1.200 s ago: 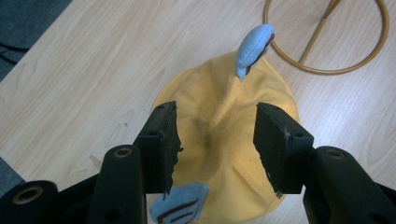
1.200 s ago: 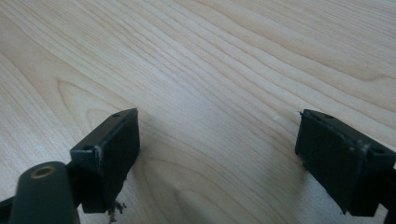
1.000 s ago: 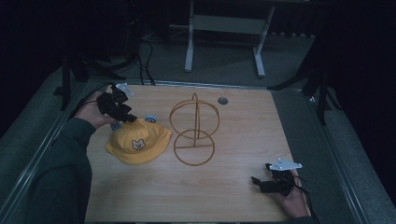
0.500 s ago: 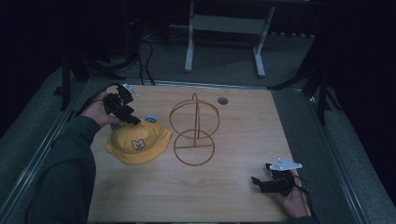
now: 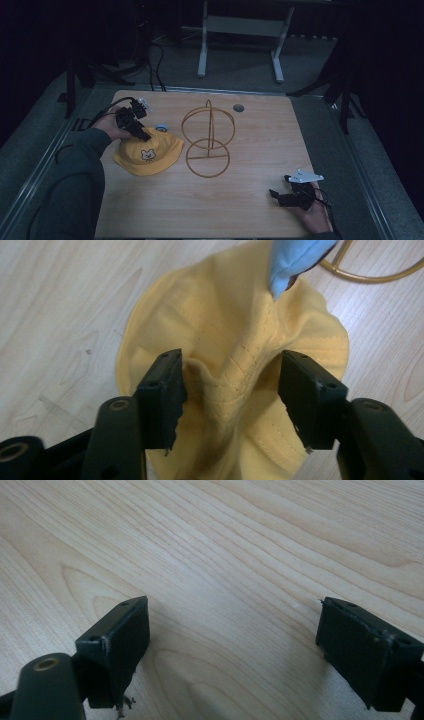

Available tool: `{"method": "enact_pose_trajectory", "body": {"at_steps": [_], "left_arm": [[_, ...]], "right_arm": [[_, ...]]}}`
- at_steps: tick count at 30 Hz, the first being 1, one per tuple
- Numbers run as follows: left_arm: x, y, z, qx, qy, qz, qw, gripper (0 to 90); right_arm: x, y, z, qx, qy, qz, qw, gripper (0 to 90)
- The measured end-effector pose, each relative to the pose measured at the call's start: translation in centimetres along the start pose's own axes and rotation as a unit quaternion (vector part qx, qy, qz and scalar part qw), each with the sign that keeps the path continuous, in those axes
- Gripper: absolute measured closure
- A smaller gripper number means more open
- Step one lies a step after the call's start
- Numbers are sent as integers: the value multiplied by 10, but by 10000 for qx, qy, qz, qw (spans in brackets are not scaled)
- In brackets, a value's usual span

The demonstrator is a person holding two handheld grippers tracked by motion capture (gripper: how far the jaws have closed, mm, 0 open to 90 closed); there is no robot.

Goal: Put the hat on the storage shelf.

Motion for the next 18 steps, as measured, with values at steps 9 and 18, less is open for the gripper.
{"method": "enact_pose_trajectory", "body": {"at_steps": [9,18], "left_arm": [[3,2,2,19,-90,-151,9998,818],[3,5,12,-13,-39,-172,9998,837]], "right_arm": [[0,0,0,0,1,0,10000,138],[0,0,0,0,0,-2,10000,138]]}}
Point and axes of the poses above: each handheld gripper's, and its own axes: z roughly backward along the jaws, x roughly out of its underside, y roughly to its right, the point moved 6 cm from there along -z, roughly forward along the jaws, and after that the axes turned 11 degrees about -y, right-handed, at the moved point
